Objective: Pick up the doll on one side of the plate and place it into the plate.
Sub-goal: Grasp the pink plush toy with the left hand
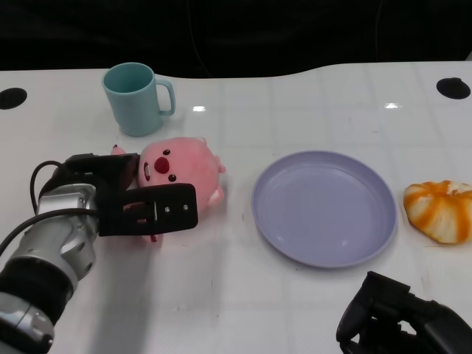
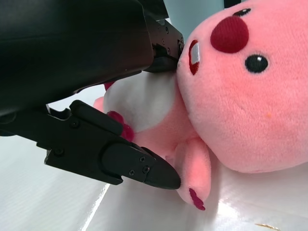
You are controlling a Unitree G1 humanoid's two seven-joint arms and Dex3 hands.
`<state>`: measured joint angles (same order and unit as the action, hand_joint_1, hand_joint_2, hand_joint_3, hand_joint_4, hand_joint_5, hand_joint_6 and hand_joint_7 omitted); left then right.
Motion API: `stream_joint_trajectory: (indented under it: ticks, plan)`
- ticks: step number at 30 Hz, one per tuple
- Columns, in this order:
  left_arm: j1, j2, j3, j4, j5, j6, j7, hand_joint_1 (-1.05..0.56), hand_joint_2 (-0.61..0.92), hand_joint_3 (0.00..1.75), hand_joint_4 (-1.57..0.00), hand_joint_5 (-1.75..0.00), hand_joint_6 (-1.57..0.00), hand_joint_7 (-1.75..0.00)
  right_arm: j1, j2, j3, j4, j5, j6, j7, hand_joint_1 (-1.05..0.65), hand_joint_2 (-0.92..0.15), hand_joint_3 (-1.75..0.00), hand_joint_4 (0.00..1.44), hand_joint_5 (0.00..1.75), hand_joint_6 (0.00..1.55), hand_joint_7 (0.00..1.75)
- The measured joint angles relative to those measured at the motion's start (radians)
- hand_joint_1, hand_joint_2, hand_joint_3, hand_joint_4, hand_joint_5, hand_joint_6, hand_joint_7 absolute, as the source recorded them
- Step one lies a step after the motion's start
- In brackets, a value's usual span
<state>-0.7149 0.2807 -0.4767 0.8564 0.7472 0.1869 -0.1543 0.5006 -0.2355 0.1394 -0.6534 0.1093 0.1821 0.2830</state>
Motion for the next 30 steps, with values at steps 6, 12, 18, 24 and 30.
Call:
stream_joint_trajectory:
  ticks: [6, 12, 18, 24, 30]
  plan:
    - [-0.021, -0.029, 0.020, 0.141, -0.048, -0.070, 0.141, -0.18, 0.90, 0.01, -0.65, -0.21, -0.74, -0.07, 0.006, -0.001, 0.000, -0.019, 0.000, 0.010, 0.001, -0.25, -0.88, -0.63, 0.64, 1.75, 0.41, 1.67]
    - [-0.039, -0.025, 0.016, 0.212, -0.059, -0.158, 0.224, -0.29, 0.90, 0.01, -0.78, -1.51, -1.34, -0.11, 0.007, 0.000, 0.000, -0.025, 0.005, 0.017, 0.001, -0.24, -0.89, -0.63, 0.63, 1.75, 0.41, 1.67]
    - [-0.032, -0.024, 0.013, 0.252, -0.076, -0.233, 0.345, -0.28, 0.92, 0.38, -0.81, -1.74, -0.62, -1.70, -0.010, 0.002, 0.005, -0.001, 0.002, 0.017, -0.001, -0.22, -0.88, -0.62, 0.64, 1.75, 0.42, 1.67]
    - [-0.009, -0.012, 0.029, 0.250, -0.102, -0.300, 0.402, -0.23, 0.91, 0.40, -0.82, -1.75, -0.62, -1.75, -0.024, 0.004, 0.016, 0.012, -0.002, 0.016, -0.002, -0.22, -0.88, -0.63, 0.64, 1.75, 0.42, 1.68]
    - [0.011, 0.003, 0.058, 0.204, -0.135, -0.331, 0.405, -0.17, 0.81, 0.47, -0.85, -1.75, -0.65, -1.75, -0.040, 0.014, 0.019, 0.028, -0.006, 0.015, -0.012, -0.23, -0.87, -0.65, 0.66, 1.75, 0.43, 1.69]
